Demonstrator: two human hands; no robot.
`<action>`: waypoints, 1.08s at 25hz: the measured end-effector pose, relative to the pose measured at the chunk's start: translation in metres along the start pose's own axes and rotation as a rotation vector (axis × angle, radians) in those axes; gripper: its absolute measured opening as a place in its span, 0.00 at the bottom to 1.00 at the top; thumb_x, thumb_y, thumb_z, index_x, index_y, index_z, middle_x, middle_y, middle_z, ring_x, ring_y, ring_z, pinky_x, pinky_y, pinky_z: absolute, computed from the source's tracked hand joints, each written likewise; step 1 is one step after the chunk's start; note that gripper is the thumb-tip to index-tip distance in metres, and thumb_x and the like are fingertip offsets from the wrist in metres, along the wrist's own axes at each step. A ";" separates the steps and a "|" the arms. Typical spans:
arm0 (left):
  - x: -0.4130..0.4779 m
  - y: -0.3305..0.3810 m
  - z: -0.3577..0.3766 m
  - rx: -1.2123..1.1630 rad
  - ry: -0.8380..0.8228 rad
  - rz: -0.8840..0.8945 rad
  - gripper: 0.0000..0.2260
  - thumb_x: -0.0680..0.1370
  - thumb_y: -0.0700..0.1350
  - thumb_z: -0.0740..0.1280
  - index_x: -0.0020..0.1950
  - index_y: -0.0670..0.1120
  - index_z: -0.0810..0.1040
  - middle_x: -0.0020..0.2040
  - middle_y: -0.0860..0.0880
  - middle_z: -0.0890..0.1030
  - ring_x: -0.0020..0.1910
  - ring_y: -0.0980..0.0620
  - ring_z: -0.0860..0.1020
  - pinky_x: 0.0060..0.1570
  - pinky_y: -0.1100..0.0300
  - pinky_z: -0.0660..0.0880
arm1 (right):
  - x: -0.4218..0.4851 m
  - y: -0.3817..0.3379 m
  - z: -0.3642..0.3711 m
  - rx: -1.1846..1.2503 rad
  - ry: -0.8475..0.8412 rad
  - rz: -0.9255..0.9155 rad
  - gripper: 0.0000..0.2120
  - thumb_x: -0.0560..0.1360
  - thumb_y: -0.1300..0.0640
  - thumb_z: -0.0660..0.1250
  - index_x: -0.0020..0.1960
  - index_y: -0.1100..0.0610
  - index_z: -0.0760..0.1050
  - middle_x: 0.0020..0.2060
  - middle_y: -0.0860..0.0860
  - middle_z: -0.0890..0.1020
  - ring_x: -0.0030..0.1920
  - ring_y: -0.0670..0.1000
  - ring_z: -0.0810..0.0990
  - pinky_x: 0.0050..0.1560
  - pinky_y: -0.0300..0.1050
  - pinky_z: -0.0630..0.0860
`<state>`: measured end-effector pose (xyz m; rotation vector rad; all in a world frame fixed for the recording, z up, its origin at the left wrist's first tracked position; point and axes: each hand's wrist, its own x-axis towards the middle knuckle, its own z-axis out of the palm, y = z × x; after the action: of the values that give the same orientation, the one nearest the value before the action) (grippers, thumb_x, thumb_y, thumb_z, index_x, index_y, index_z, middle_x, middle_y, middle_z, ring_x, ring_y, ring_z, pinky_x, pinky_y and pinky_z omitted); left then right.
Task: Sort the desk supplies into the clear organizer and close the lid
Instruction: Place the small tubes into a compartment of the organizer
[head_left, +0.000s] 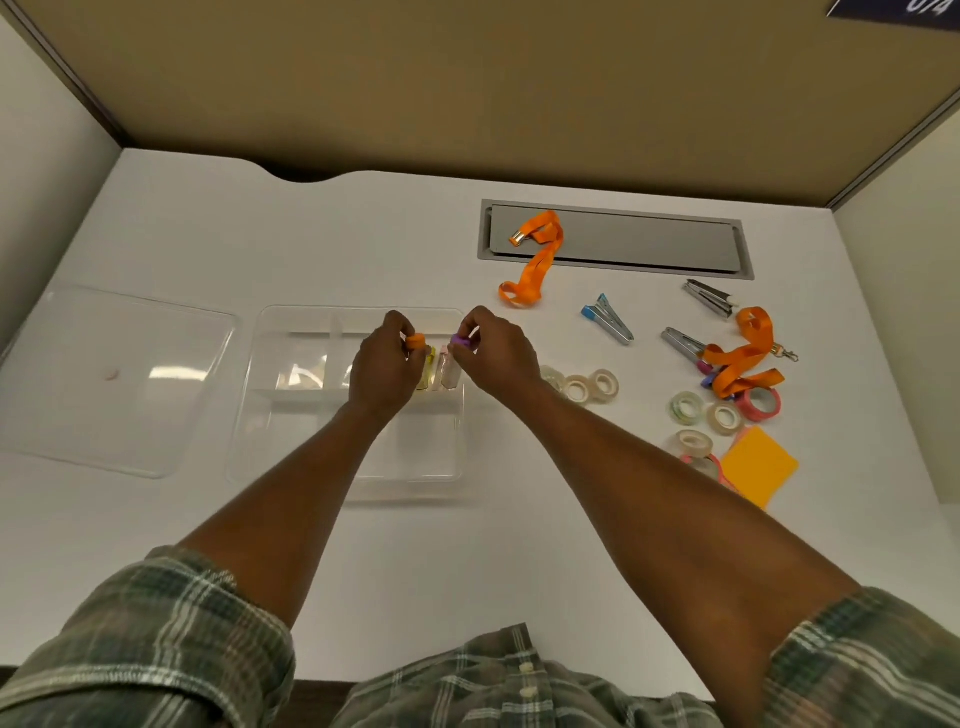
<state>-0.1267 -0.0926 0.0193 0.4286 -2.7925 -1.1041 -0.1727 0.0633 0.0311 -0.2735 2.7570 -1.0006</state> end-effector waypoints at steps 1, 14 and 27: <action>0.000 -0.002 0.002 0.004 -0.009 -0.003 0.10 0.76 0.45 0.71 0.52 0.45 0.72 0.40 0.47 0.79 0.39 0.46 0.78 0.37 0.55 0.74 | 0.000 0.000 0.004 -0.020 -0.001 0.013 0.08 0.75 0.51 0.71 0.51 0.52 0.75 0.45 0.51 0.83 0.45 0.52 0.80 0.44 0.47 0.78; -0.015 0.011 0.019 0.029 -0.026 0.043 0.15 0.76 0.49 0.70 0.59 0.44 0.75 0.54 0.43 0.77 0.48 0.45 0.79 0.43 0.59 0.72 | -0.042 0.031 0.005 -0.001 0.126 0.048 0.12 0.76 0.49 0.69 0.57 0.52 0.76 0.50 0.49 0.80 0.49 0.47 0.78 0.47 0.43 0.76; -0.079 0.100 0.105 0.026 -0.227 0.250 0.11 0.76 0.49 0.69 0.55 0.47 0.77 0.50 0.48 0.77 0.46 0.49 0.77 0.40 0.57 0.74 | -0.165 0.185 -0.082 -0.336 0.388 0.380 0.18 0.72 0.53 0.72 0.60 0.56 0.76 0.57 0.57 0.78 0.57 0.60 0.76 0.51 0.54 0.75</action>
<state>-0.0943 0.0695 0.0109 -0.0496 -2.9489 -1.1224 -0.0537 0.2920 -0.0078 0.4332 3.1408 -0.5359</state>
